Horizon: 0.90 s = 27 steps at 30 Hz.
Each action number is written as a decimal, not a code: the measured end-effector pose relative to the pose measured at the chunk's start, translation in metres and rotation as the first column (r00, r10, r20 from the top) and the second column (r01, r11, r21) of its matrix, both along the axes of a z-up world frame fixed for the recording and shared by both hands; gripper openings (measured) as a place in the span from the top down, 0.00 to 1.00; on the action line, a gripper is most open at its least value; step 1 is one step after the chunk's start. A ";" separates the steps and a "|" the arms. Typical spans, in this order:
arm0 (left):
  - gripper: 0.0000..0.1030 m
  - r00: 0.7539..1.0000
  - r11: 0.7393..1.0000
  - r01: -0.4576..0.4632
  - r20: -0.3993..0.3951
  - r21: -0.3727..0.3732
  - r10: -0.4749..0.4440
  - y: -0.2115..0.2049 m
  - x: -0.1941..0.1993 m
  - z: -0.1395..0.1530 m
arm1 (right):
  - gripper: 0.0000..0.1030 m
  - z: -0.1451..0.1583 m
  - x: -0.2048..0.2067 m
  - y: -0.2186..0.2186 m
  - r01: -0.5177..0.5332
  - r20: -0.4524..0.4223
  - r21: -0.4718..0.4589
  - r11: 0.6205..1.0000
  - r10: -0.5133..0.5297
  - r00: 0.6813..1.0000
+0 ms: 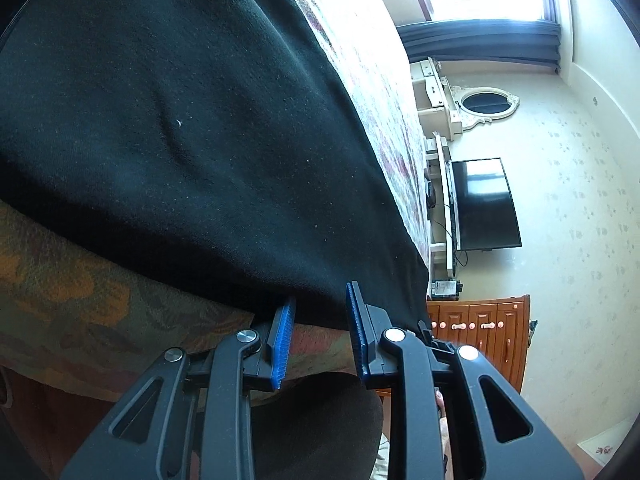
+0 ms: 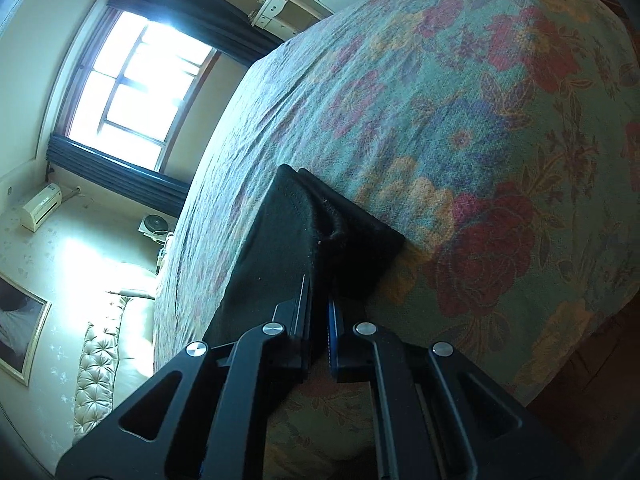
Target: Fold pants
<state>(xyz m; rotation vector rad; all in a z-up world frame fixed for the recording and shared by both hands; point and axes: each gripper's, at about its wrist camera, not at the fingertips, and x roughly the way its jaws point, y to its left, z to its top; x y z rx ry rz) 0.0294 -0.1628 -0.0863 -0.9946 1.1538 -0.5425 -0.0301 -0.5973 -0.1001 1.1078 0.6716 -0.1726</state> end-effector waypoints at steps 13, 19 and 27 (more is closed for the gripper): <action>0.31 0.987 0.981 -0.159 0.002 -0.112 0.161 0.018 -0.007 -0.003 | 0.94 -0.011 0.004 0.009 -0.037 -0.064 -0.044 0.998 0.034 0.997; 0.71 0.990 0.991 -0.135 0.040 -0.001 0.135 0.006 0.000 0.007 | 0.94 -0.019 0.001 0.010 -0.029 -0.061 -0.020 0.999 0.028 0.998; 0.91 0.992 0.991 -0.123 -0.007 0.051 0.124 0.007 -0.011 -0.004 | 0.94 -0.007 -0.008 0.007 -0.020 -0.049 -0.060 0.998 0.017 0.999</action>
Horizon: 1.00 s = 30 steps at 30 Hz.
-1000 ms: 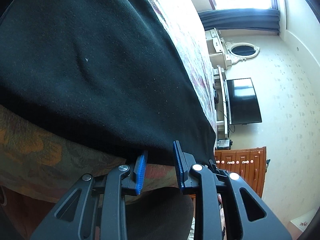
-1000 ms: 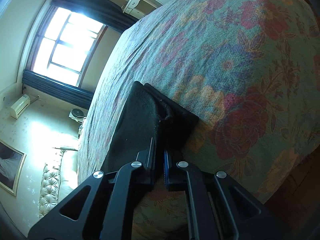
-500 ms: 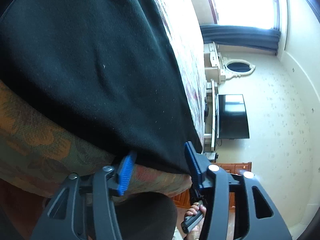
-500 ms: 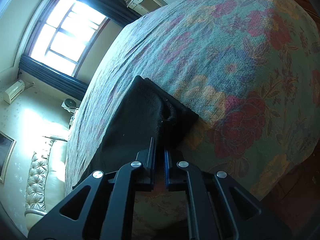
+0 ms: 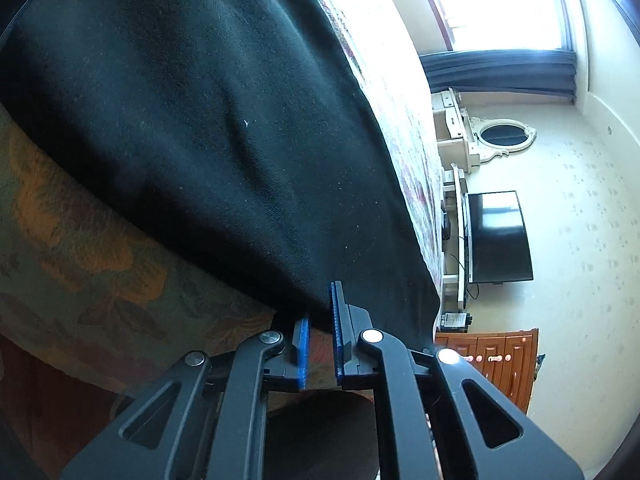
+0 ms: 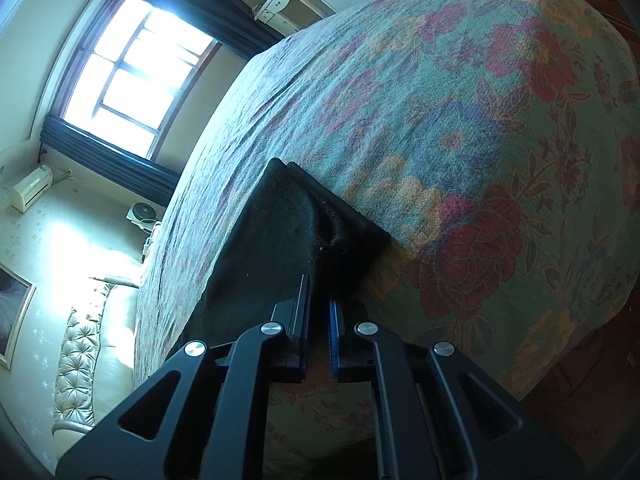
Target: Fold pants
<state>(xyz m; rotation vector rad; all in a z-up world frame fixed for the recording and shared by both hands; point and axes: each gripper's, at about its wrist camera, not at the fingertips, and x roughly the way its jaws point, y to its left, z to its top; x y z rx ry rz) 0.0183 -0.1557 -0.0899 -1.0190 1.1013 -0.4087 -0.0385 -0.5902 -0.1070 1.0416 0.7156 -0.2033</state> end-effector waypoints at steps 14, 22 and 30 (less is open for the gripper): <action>0.22 0.941 0.970 0.201 0.250 0.138 -0.230 -0.007 -0.013 0.054 | 0.63 0.006 -0.034 -0.031 0.118 0.045 0.030 0.993 -0.120 0.992; 0.17 0.888 0.920 0.009 0.421 0.392 -0.188 0.072 0.015 0.092 | 0.42 0.010 -0.022 -0.041 0.075 0.073 0.114 0.991 -0.084 0.994; 0.17 0.950 0.832 -0.081 0.296 0.549 -0.102 0.196 0.052 0.042 | 0.36 0.009 0.008 -0.057 0.058 0.056 0.059 0.997 -0.062 0.997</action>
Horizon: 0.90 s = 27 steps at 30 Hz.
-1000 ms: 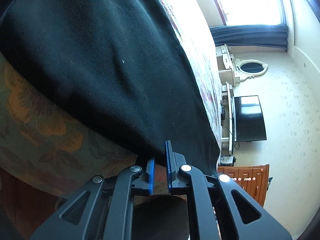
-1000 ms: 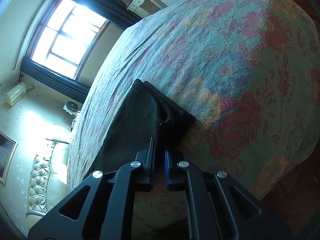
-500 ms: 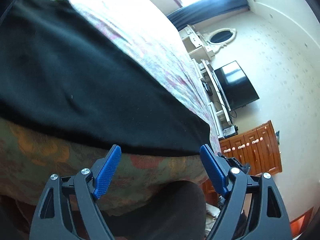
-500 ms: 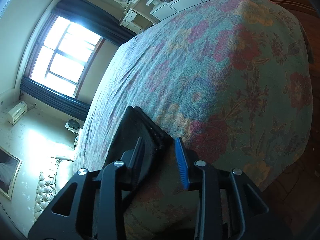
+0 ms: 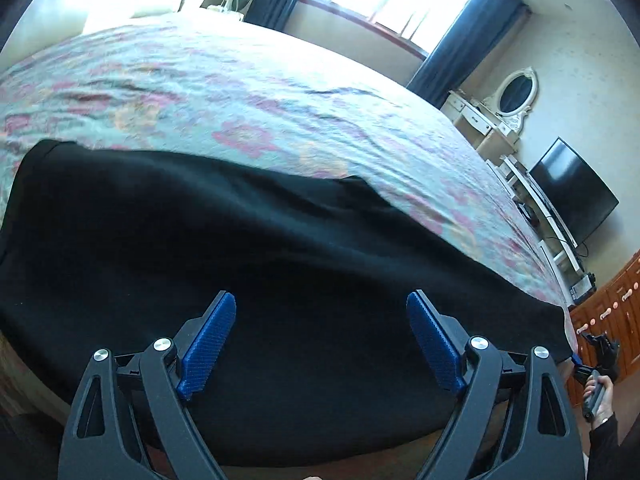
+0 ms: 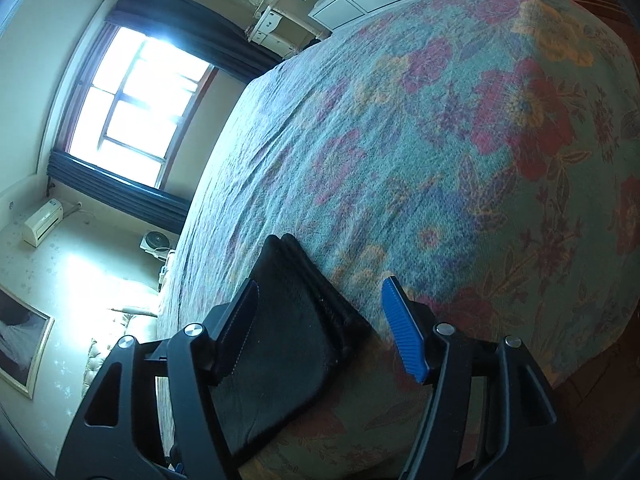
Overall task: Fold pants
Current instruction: 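Lay the leg end onto the pants with the right tool and hold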
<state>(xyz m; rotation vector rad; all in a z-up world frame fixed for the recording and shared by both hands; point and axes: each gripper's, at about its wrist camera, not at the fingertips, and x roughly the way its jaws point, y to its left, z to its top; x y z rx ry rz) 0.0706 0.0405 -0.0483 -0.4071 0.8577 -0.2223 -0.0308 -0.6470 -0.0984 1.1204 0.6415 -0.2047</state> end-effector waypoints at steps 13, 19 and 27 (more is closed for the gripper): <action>0.16 1.000 0.943 0.013 0.031 -0.332 -0.003 0.037 -0.001 -0.010 | 0.25 -0.022 0.057 0.021 -0.353 0.006 0.106 0.930 0.354 0.935; 0.16 1.000 0.957 -0.021 -0.004 -0.290 0.021 0.035 0.004 -0.001 | 0.64 -0.024 0.065 0.030 -0.374 -0.048 0.101 0.922 0.380 0.924; 0.16 1.000 0.970 0.018 0.017 -0.244 -0.014 0.034 0.004 -0.007 | 0.79 -0.018 0.065 0.041 -0.346 -0.056 0.090 0.934 0.352 0.934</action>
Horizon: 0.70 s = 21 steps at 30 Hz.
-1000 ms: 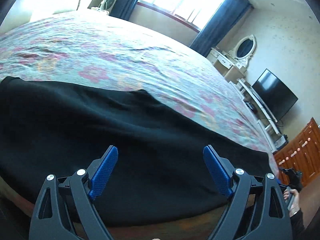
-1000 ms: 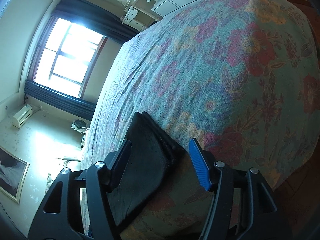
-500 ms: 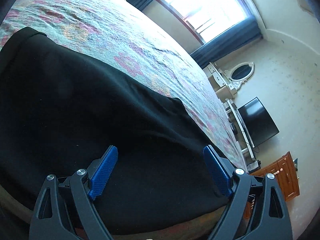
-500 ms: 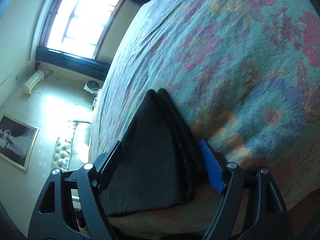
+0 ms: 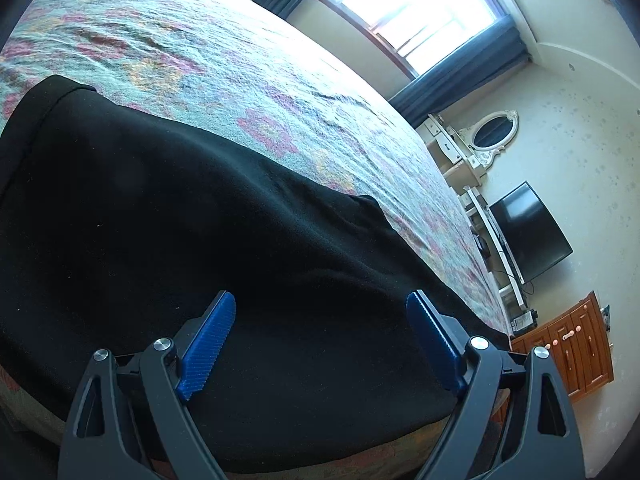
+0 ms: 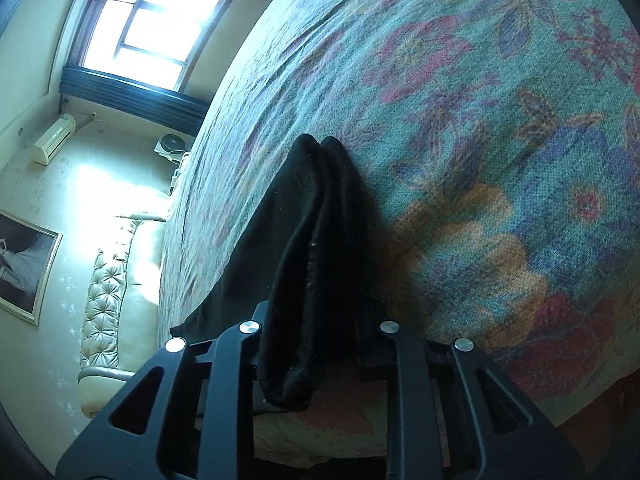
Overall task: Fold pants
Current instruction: 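Lay the leg end onto the pants with the right tool and hold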
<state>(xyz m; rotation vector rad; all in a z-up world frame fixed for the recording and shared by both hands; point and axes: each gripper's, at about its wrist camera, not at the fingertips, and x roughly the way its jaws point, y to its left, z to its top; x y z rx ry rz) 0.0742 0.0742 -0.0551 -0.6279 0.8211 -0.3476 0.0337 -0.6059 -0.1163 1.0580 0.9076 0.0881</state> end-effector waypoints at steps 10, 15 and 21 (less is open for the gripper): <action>0.14 0.999 0.996 0.033 0.039 0.085 -0.036 -0.011 -0.002 -0.003 | 0.79 0.069 0.024 0.035 -0.026 0.098 -0.044 0.999 0.031 0.995; 0.13 0.997 0.995 0.047 0.056 0.083 -0.052 -0.010 -0.002 -0.004 | 0.79 0.113 0.036 0.068 -0.080 0.168 -0.080 0.994 0.093 0.981; 0.13 0.993 0.994 0.070 0.088 0.085 -0.077 -0.007 -0.005 -0.007 | 0.79 0.155 0.055 0.124 -0.162 0.221 -0.129 0.978 0.188 0.957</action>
